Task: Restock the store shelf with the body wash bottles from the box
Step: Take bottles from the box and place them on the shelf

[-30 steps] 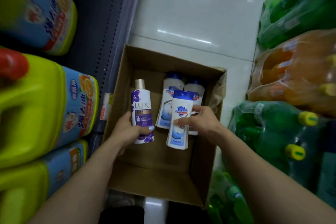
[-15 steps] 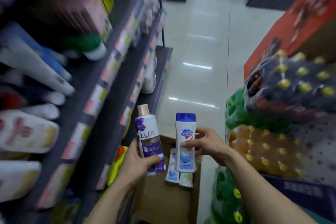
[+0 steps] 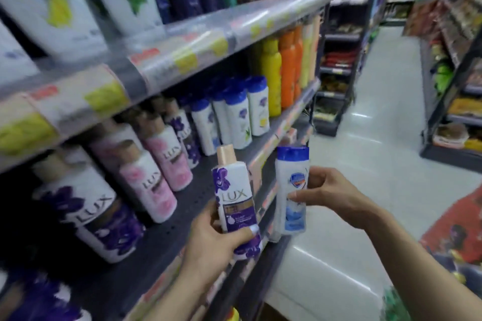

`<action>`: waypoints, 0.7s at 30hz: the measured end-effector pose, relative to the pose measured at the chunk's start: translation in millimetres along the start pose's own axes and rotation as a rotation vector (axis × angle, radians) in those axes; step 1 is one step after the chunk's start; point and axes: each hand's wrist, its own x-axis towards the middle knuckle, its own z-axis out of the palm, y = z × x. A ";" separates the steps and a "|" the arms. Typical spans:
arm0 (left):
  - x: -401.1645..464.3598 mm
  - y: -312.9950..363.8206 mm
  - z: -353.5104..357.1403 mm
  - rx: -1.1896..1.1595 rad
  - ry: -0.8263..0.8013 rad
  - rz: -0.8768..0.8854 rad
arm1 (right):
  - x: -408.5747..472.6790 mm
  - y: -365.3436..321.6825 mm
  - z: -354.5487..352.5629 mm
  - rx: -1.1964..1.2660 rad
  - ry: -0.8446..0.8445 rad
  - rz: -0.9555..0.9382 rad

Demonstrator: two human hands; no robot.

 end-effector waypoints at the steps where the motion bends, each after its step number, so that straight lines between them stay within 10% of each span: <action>1: 3.1 7.3 -5.6 0.040 0.051 0.019 | 7.7 -10.5 4.9 0.003 0.001 -0.028; 21: 105.5 29.5 -10.1 0.395 0.620 0.027 | 151.1 -53.5 73.6 -0.182 0.024 -0.326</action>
